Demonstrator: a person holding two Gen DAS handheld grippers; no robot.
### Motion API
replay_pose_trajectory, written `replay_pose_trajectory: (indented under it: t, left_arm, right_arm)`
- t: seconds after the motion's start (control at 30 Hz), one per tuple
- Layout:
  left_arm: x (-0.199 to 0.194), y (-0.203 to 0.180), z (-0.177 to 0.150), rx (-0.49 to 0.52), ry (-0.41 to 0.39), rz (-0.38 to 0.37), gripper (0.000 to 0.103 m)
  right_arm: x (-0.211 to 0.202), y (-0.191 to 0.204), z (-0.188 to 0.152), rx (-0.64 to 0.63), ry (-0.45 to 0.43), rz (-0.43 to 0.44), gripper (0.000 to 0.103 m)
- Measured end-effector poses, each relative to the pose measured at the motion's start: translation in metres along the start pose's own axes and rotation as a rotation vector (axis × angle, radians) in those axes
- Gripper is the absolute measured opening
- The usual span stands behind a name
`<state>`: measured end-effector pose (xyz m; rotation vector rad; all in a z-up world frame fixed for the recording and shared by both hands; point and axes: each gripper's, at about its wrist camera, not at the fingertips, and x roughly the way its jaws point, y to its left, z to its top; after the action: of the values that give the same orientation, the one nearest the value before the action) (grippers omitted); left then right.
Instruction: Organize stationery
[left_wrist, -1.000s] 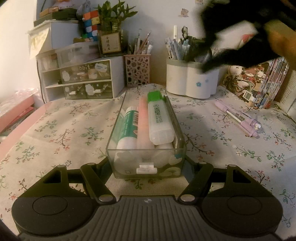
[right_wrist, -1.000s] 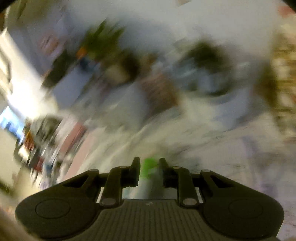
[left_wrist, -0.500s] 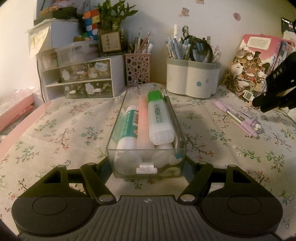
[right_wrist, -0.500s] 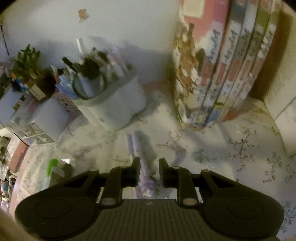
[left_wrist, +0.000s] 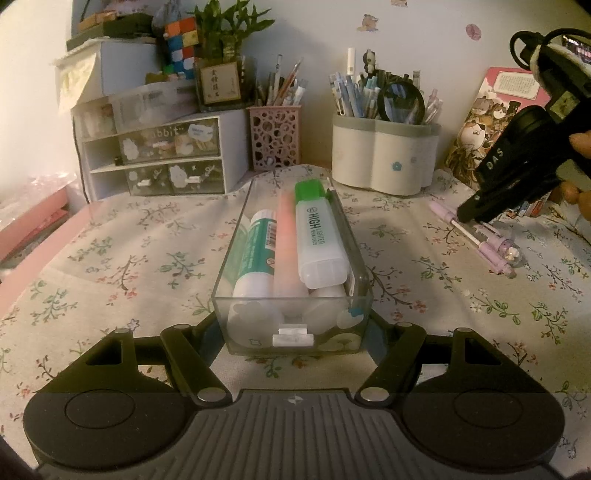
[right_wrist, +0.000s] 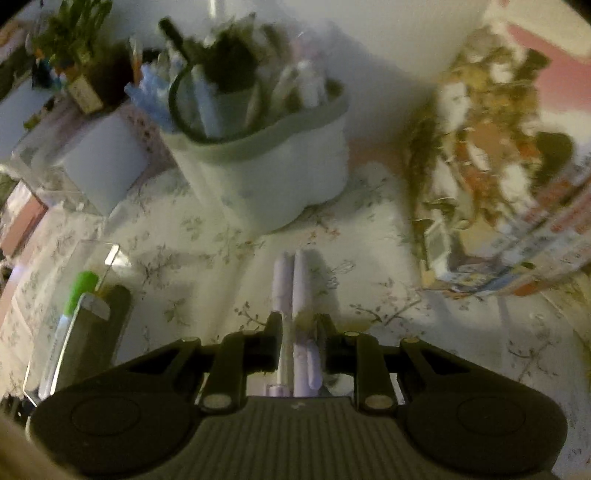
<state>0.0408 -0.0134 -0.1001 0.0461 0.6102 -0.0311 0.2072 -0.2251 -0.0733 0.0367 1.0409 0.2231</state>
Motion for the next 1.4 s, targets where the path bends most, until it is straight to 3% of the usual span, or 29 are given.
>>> replay_pose_trajectory:
  t: [0.2, 0.23, 0.27, 0.33, 0.43, 0.5, 0.6, 0.63, 0.7, 0.77, 0.87, 0.93, 1.1, 1.2, 1.27, 1.4]
  left_arm:
    - [0.000, 0.000, 0.000, 0.000, 0.000, -0.001, 0.072]
    - [0.000, 0.000, 0.000, 0.000, 0.000, -0.002, 0.072]
    - [0.000, 0.000, 0.000, 0.001, 0.000, -0.002, 0.072]
    - [0.000, 0.000, 0.000, 0.001, 0.000, 0.000, 0.072]
    - [0.000, 0.000, 0.001, 0.004, 0.001, -0.005, 0.072]
    - [0.000, 0.000, 0.001, 0.005, 0.001, -0.006, 0.072]
    - [0.000, 0.000, 0.001, 0.006, 0.001, -0.005, 0.072]
    - [0.000, 0.000, 0.001, 0.006, 0.001, -0.005, 0.072]
    - [0.000, 0.000, 0.001, 0.007, 0.001, -0.005, 0.072]
    - [0.000, 0.000, 0.001, 0.005, 0.001, -0.006, 0.073]
    - [0.001, 0.000, 0.001, 0.007, 0.001, -0.006, 0.073]
    - [0.001, 0.000, 0.001, 0.008, 0.001, -0.005, 0.073]
    - [0.001, 0.000, 0.001, 0.009, 0.001, -0.008, 0.072]
    - [0.001, 0.001, 0.001, 0.011, 0.000, -0.010, 0.073]
    - [0.001, 0.001, 0.001, 0.011, 0.000, -0.010, 0.073]
    - [0.001, 0.001, 0.001, 0.013, 0.000, -0.011, 0.073]
  right_arm:
    - [0.003, -0.002, 0.001, -0.004, 0.016, 0.013, 0.025]
    - [0.002, -0.001, 0.000, -0.010, 0.015, 0.011, 0.023]
    - [0.000, -0.001, 0.000, -0.007, 0.010, 0.005, 0.012]
    - [-0.002, -0.004, 0.002, 0.026, 0.007, 0.021, 0.005]
    - [-0.006, -0.005, 0.002, 0.029, -0.032, -0.010, 0.005]
    - [-0.006, -0.005, 0.003, 0.014, -0.032, 0.005, 0.006]
    - [-0.008, 0.001, 0.005, -0.011, -0.038, 0.014, 0.017]
    - [-0.007, 0.004, 0.005, -0.022, -0.024, 0.029, 0.023]
    - [0.003, 0.008, 0.005, -0.035, 0.027, 0.018, 0.023]
    - [0.008, 0.006, 0.004, -0.017, 0.024, 0.034, 0.029]
    - [0.009, 0.005, -0.001, 0.008, 0.002, 0.029, 0.027]
    - [0.001, 0.004, -0.002, 0.038, -0.015, 0.015, 0.016]
    - [-0.005, -0.002, -0.005, 0.080, -0.029, 0.008, 0.017]
    - [-0.005, -0.003, -0.006, 0.096, -0.025, 0.060, 0.018]
    - [-0.007, 0.001, -0.004, 0.071, -0.035, 0.047, 0.031]
    - [-0.002, 0.011, 0.000, 0.024, -0.019, 0.024, 0.033]
